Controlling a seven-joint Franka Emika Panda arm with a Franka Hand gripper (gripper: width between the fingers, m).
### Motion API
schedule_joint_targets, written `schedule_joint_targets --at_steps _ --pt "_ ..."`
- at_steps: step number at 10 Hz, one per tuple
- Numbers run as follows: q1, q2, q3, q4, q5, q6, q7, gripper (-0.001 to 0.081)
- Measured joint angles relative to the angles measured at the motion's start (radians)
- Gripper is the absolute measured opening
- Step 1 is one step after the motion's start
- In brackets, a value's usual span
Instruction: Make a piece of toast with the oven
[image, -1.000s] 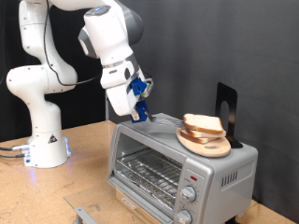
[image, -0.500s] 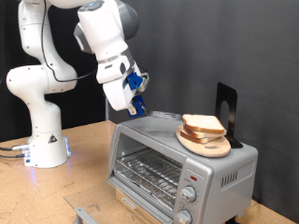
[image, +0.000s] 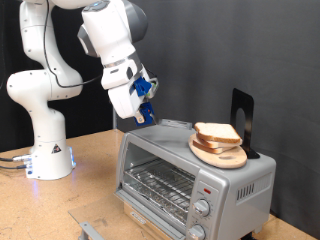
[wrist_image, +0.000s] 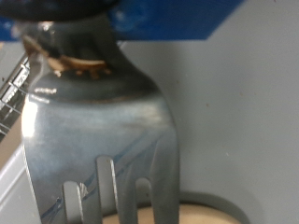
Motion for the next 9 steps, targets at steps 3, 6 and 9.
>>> schedule_joint_targets --at_steps 3,6,9 --pt "-0.004 0.002 0.022 -0.029 -0.018 0.131 0.035 0.0435" --pt "-0.003 0.002 0.025 -0.034 -0.013 0.153 0.035 0.0435" --pt "-0.002 0.003 0.027 -0.042 -0.013 0.151 0.035 0.0435"
